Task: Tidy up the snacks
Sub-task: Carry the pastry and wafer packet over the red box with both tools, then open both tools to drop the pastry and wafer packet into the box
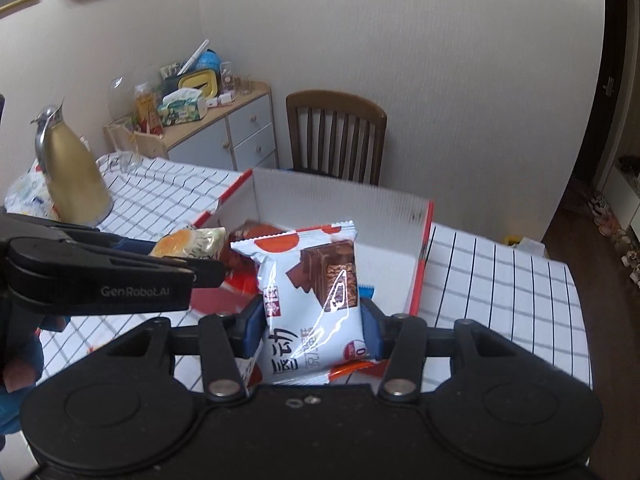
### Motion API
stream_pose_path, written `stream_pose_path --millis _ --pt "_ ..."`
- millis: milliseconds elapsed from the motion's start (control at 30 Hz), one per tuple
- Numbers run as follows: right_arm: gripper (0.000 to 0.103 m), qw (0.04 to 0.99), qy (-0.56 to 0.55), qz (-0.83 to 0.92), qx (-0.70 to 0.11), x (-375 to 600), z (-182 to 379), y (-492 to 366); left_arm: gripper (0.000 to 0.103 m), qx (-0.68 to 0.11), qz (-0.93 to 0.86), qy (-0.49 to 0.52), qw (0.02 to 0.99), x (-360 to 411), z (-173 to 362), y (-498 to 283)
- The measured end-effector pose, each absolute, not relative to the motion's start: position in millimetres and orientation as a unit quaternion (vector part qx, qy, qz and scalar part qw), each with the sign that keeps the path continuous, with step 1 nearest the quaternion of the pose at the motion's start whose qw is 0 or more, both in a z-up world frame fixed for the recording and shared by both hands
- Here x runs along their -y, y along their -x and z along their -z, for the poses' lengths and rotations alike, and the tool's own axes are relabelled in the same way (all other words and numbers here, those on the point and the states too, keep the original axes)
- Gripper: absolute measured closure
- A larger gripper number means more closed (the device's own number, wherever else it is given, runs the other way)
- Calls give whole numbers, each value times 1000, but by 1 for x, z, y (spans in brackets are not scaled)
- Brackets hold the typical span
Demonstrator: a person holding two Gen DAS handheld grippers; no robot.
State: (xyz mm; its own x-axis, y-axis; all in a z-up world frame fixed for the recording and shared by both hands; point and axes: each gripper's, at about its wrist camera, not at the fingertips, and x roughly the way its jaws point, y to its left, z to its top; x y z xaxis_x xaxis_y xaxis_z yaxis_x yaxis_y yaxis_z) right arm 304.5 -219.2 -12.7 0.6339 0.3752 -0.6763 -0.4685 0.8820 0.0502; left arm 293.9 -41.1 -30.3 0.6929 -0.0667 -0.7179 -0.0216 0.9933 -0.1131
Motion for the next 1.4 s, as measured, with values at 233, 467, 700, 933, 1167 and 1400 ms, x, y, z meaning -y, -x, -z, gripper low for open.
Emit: stream_pose_path --millis 233,467,700,933,1167,1400 --pt "55 905 73 -213 -361 208 21 -339 57 -404 3 63 912 33 44 -324" --pt "55 903 64 -198 -377 206 35 -373 57 -423 11 42 905 36 65 -346" --pt "55 895 54 -185 -402 194 55 -410 57 -445 40 24 894 52 84 -363" --pt "55 888 53 -171 -424 184 74 -435 57 -465 65 4 883 71 101 -376" --pt "55 875 43 -170 -452 180 95 -445 57 -502 70 25 862 72 116 -396" --pt "55 865 54 -169 -470 174 107 -447 57 -522 60 25 851 72 131 -403"
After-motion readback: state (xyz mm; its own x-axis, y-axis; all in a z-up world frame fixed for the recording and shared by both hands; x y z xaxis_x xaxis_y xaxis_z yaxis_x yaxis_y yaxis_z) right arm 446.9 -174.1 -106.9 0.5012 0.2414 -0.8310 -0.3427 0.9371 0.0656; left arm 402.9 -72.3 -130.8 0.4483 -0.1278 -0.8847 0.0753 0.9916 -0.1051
